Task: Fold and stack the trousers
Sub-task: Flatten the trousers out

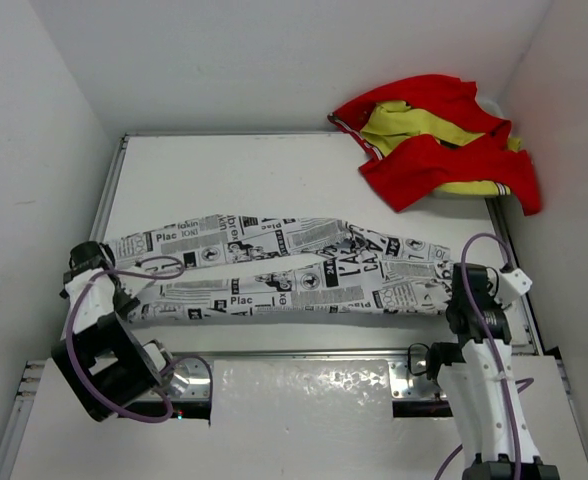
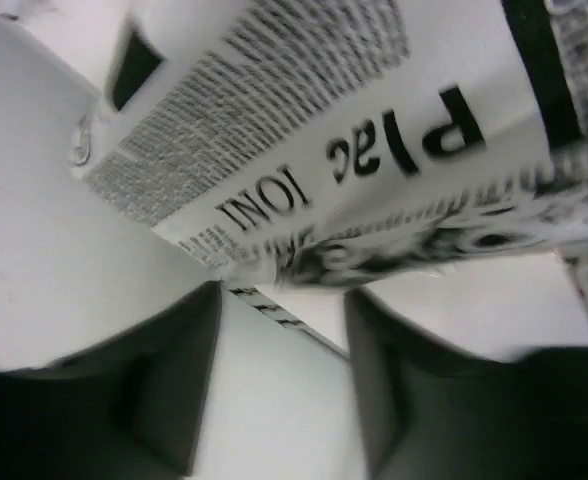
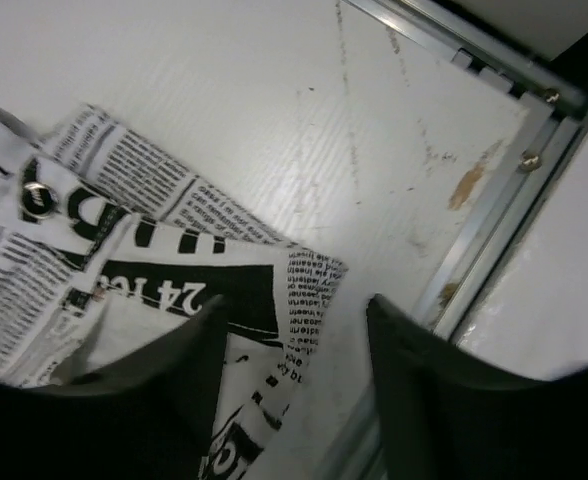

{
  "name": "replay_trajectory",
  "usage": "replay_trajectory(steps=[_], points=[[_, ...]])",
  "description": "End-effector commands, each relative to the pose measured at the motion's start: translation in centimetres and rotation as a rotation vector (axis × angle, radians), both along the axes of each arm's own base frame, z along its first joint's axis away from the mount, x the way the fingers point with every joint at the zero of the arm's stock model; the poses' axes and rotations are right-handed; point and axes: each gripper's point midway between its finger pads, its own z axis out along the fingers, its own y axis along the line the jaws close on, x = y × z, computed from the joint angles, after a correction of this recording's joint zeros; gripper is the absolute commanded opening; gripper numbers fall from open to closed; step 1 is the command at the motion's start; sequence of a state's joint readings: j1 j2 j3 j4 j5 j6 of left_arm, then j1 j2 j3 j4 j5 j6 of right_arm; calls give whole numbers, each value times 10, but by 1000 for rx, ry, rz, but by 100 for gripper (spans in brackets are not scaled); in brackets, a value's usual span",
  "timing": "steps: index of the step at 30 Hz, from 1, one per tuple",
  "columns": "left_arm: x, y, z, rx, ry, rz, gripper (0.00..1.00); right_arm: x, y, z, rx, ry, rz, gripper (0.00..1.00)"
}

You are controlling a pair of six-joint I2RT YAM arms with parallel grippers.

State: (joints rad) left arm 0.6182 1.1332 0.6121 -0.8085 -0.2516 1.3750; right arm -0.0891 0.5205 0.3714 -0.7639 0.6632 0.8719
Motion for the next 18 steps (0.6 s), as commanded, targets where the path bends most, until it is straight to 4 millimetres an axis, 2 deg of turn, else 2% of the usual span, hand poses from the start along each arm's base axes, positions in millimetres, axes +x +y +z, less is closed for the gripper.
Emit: replay_trajectory(steps=[1, 2, 3, 4, 5, 6, 7, 8, 9, 10, 11, 12, 13, 14, 15, 16, 17, 18], points=[[-34, -7, -6, -27, 166, -22, 90, -18, -9, -5, -36, 51, -65, 62], [-35, -9, -6, -41, 168, -24, 100, -14, -9, -1, -35, 30, -64, 77], [-24, -4, 3, -33, 133, -14, 100, -8, -9, 6, -39, 6, -57, 93], [-15, -2, 11, -37, 98, -6, 100, 4, -12, 18, -69, -27, -24, 98], [-4, -6, 17, -88, 53, -4, 100, 15, -15, 38, -99, -60, -8, 99], [25, 5, 44, -81, -41, 17, 100, 22, -18, 51, -126, -75, 6, 99], [35, 2, 57, -126, -73, 23, 100, 30, -24, 68, -184, -86, 30, 99], [56, -5, 67, -201, -154, 22, 100, 40, -27, 89, -213, -104, 44, 99], [88, 3, 94, -221, -263, 72, 100, 47, -30, 99, -256, -84, 88, 99], [106, 4, 105, -250, -331, 98, 96, 63, -27, 112, -264, -134, 131, 97], [126, -3, 110, -330, -401, 119, 90, 75, -23, 117, -263, -151, 181, 95], [142, 0, 108, -378, -421, 195, 80, 86, -19, 112, -262, -121, 242, 91], [152, 0, 103, -410, -430, 237, 58, 104, -8, 113, -234, -167, 309, 70], [155, 4, 94, -425, -412, 301, 49, 113, -4, 110, -220, -170, 339, 60], [159, 9, 72, -450, -360, 428, 46, 125, -2, 97, -197, -138, 361, 52], [155, 15, 60, -431, -316, 489, 50, 135, 3, 98, -174, -134, 391, 50], [153, 17, 37, -451, -260, 577, 57, 145, 4, 79, -146, -55, 414, 57], [157, 24, 27, -433, -270, 609, 70, 157, 6, 85, -124, -51, 439, 76]])
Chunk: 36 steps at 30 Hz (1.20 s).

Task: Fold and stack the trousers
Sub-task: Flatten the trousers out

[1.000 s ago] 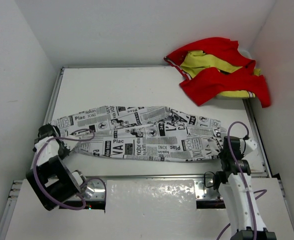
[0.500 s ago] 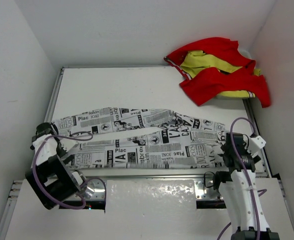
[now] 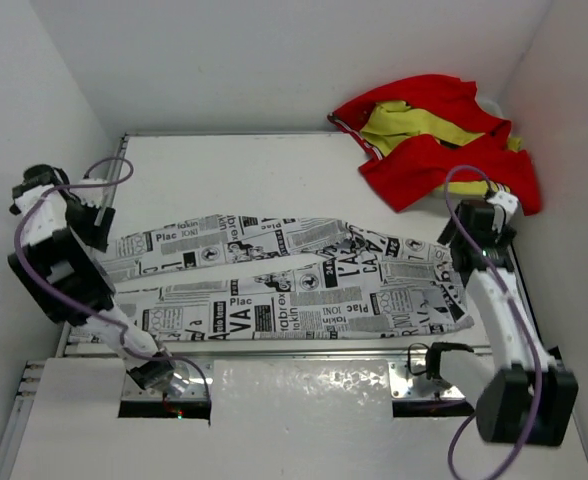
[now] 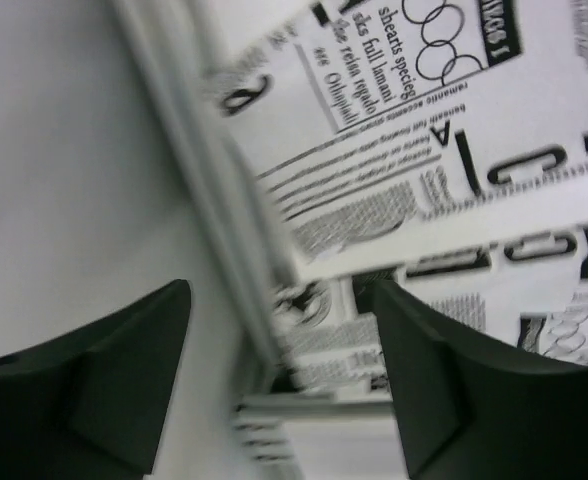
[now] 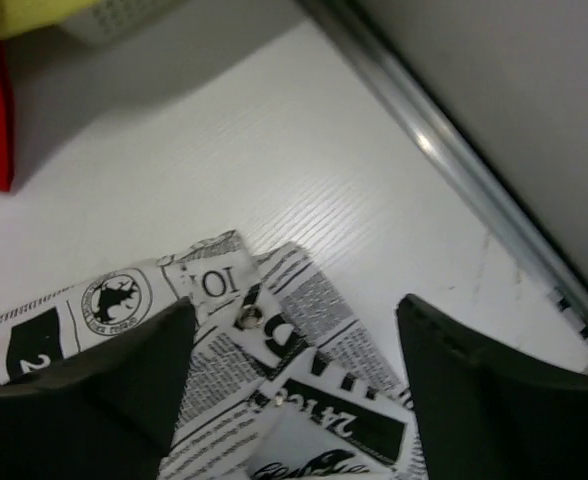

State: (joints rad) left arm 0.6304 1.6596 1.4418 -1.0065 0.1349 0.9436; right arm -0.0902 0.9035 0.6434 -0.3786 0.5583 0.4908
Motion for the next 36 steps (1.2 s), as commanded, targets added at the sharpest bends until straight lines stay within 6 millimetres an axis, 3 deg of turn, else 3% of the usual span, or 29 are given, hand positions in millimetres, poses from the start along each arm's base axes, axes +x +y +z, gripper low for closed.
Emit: replay_trajectory(steps=[1, 2, 4, 6, 9, 11, 12, 15, 16, 18, 20, 22, 23, 24, 25, 26, 27, 29, 30, 32, 33, 34, 35, 36], points=[[-12, -8, -64, -182, 133, 267, 74, 51, 12, 2, 41, 45, 152, 82], [-6, -3, -74, -181, 122, 309, 79, 53, 12, -22, 82, 151, 151, 87], [-1, 4, -83, -173, 124, 367, 84, 72, 10, -22, 169, 150, 170, 93], [-1, 9, -91, -160, 131, 388, 93, 81, 8, -40, 246, 193, 153, 95], [-18, -5, -121, -211, 229, 387, 100, 84, 6, -67, 312, 256, 149, 99], [-26, -17, -132, -253, 257, 367, 100, 88, 21, -81, 389, 273, 203, 99], [-32, -27, -140, -288, 278, 360, 99, 87, 29, -96, 437, 301, 217, 99], [-31, -40, -149, -358, 283, 343, 86, 93, 51, -116, 557, 300, 268, 94], [-32, -44, -148, -385, 295, 340, 77, 89, 55, -131, 596, 340, 251, 90], [-23, -51, -146, -449, 282, 331, 68, 89, 57, -140, 616, 363, 249, 84], [-22, -59, -144, -498, 289, 317, 57, 86, 58, -145, 623, 379, 249, 73], [-18, -64, -142, -536, 284, 303, 46, 81, 56, -146, 604, 386, 244, 53], [-17, -64, -141, -540, 275, 305, 8, 82, 53, -141, 586, 365, 251, 40], [-16, -64, -139, -537, 272, 305, 8, 81, 54, -142, 588, 368, 253, 32], [-14, -61, -138, -528, 263, 311, 0, 85, 52, -135, 572, 349, 267, 23], [-7, -55, -131, -511, 235, 310, 0, 88, 50, -130, 561, 337, 270, 15], [0, -51, -126, -499, 214, 306, 0, 92, 49, -125, 551, 326, 275, 0], [14, -40, -108, -472, 160, 308, 0, 106, 42, -100, 501, 259, 295, 0], [34, -27, -84, -437, 84, 297, 0, 111, 40, -90, 481, 231, 303, 0], [53, -20, -53, -432, -3, 279, 0, 122, 33, -64, 426, 160, 315, 0], [73, -11, -22, -399, -90, 256, 0, 126, 30, -41, 392, 97, 323, 0], [80, -12, -7, -407, -123, 241, 0, 129, 28, -27, 368, 53, 325, 0], [96, -9, 24, -374, -199, 213, 0, 129, 25, -4, 344, -11, 326, 0], [101, -9, 38, -363, -230, 195, 0, 129, 24, 8, 326, -48, 329, 0]])
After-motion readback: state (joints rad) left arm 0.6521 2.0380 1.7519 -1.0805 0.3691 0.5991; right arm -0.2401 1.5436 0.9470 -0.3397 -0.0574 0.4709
